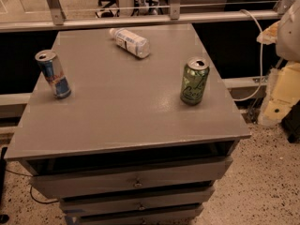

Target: Pick green can

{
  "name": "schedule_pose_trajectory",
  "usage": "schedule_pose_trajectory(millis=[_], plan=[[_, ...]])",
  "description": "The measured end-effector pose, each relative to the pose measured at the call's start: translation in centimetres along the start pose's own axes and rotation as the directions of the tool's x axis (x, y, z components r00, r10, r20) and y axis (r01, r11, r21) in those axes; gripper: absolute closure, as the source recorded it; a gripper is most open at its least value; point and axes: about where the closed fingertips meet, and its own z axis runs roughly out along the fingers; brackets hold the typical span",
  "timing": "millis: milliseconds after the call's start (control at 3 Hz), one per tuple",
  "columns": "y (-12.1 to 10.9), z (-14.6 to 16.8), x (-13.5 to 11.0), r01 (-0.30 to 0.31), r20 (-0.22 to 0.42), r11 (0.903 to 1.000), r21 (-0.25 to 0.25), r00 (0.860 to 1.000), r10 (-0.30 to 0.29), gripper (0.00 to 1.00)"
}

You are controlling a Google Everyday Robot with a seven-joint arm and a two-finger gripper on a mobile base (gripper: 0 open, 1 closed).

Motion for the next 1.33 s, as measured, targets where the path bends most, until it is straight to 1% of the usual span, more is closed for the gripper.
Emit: schedule_pose_trajectory(millis=[333,667,1000,1333], plan=[[0.0,0.0,0.0,0.000,0.000,1.0000,0.000,1.000,0.000,0.00],[0.0,0.3,0.0,-0.009,0.032,1.0000,-0.002,0.999,0.009,0.00],[0.1,3.6,-0.1,-0.010,0.137,0.9996,-0.028,0.990,0.013,0.00],[-2.4,8.0,-1.6,-0.010,0.311,0.9999,-0.004,0.950,0.010,0.00]])
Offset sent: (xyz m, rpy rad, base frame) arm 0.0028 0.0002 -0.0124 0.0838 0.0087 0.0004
